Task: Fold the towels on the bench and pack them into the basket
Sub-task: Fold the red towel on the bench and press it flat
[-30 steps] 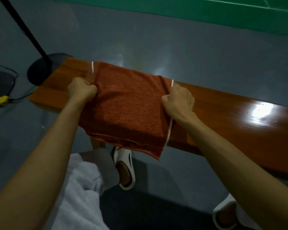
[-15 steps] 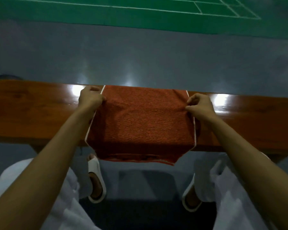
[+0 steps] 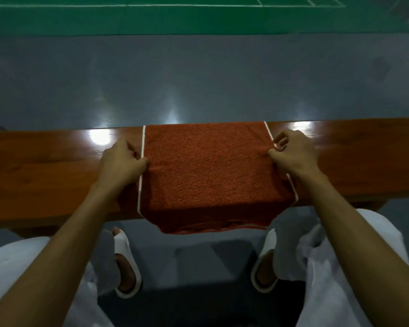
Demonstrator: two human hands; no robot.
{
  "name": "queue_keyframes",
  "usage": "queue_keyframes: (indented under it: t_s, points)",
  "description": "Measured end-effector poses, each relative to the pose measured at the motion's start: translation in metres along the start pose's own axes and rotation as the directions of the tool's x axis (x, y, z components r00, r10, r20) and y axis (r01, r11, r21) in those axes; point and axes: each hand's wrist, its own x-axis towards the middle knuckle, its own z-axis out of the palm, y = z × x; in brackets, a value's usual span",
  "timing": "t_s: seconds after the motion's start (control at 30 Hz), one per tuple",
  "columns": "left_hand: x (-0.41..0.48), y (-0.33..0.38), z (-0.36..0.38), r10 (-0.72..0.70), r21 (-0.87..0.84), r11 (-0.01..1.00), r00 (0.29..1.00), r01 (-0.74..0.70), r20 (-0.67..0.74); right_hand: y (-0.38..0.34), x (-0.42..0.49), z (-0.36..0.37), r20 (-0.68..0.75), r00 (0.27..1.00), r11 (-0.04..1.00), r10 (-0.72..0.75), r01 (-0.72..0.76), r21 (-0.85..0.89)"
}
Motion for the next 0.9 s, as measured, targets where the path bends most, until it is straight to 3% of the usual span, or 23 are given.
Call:
queue_keyframes:
  t_s: [0.1,0.17,0.23,0.3,0.5,0.6,0.73,0.9]
  points:
    - [-0.013,0.009,0.016,0.270,0.186,0.952,0.953,-0.243,-0.138,-0.007,-0.004,0.010,-0.031,0.991,0.992,-0.127,0.126,-0.007]
    - [-0.020,0.016,0.033,0.366,0.160,0.919,0.931,-0.359,-0.012,-0.009,-0.004,0.021,0.049,0.981,0.982,-0.185,0.187,-0.025]
    - [-0.026,0.018,0.050,0.403,0.253,0.870,0.906,-0.423,0.128,-0.008,-0.006,0.034,0.148,0.969,0.964,-0.197,0.218,-0.150]
    - [-0.030,0.015,0.059,0.425,0.363,0.811,0.888,-0.459,0.174,-0.007,-0.009,0.046,0.224,0.960,0.937,-0.166,0.224,-0.267]
    - [-0.027,0.005,0.049,0.429,0.391,0.793,0.883,-0.468,0.188,-0.012,-0.018,0.060,0.143,0.987,0.949,-0.071,0.111,-0.294]
    - [-0.031,0.003,0.045,0.422,0.339,0.820,0.888,-0.460,0.184,-0.011,-0.017,0.057,0.098,0.990,0.971,-0.103,0.121,-0.207]
    - [-0.037,0.001,0.036,0.445,0.212,0.876,0.896,-0.433,-0.007,-0.006,-0.010,0.037,-0.038,0.992,0.992,-0.122,0.121,-0.040]
    - [-0.036,-0.005,0.024,0.305,0.219,0.940,0.931,-0.260,-0.202,0.001,-0.009,0.021,-0.089,0.996,0.993,-0.026,0.016,-0.116]
